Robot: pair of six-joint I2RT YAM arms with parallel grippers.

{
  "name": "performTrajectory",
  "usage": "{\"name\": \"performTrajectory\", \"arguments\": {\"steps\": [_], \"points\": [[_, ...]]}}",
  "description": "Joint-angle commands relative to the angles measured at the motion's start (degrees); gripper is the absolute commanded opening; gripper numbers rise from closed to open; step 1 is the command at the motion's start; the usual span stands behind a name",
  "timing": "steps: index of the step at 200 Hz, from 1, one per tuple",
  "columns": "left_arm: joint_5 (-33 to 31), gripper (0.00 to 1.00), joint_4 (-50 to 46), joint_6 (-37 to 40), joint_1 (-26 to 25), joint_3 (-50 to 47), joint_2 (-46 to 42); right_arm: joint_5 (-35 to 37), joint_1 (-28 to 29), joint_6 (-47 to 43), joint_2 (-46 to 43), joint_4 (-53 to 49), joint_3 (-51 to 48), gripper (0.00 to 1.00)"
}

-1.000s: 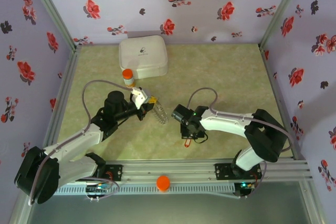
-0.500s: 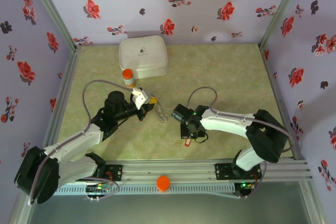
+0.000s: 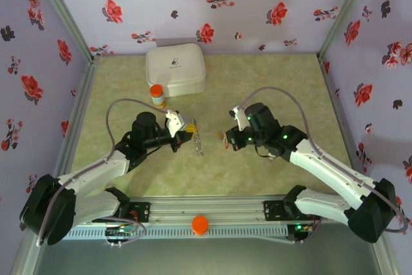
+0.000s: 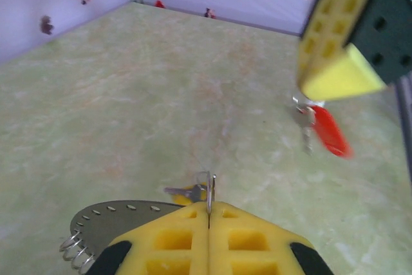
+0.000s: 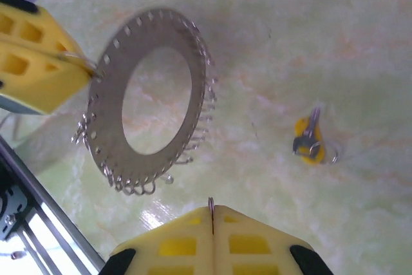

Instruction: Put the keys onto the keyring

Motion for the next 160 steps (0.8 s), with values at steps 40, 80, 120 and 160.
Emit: {"name": "performTrajectory", "arguments": {"steps": [40, 80, 120, 160], "points": [[6.8, 0.00, 3.6, -5.2, -2.9, 1.9, 4.0, -22.3, -2.5, -10.9, 5.0, 12.7, 0.6, 0.00], [4.7, 0.00, 5.3, -4.9, -3.4, 1.3, 4.3, -24.8, -2.5, -11.2, 9.7, 11.5, 3.2, 0.00], [2.7, 0.00, 6.0, -1.7, -4.0, 1.1, 4.7, -23.2, -2.5, -11.2, 12.2, 10.2, 4.0, 0.00], [2.6, 0.00, 5.0, 0.4, -4.4, 1.8, 5.4, -21.8, -2.5, -9.6, 13.0, 13.0, 4.0, 0.00]]}}
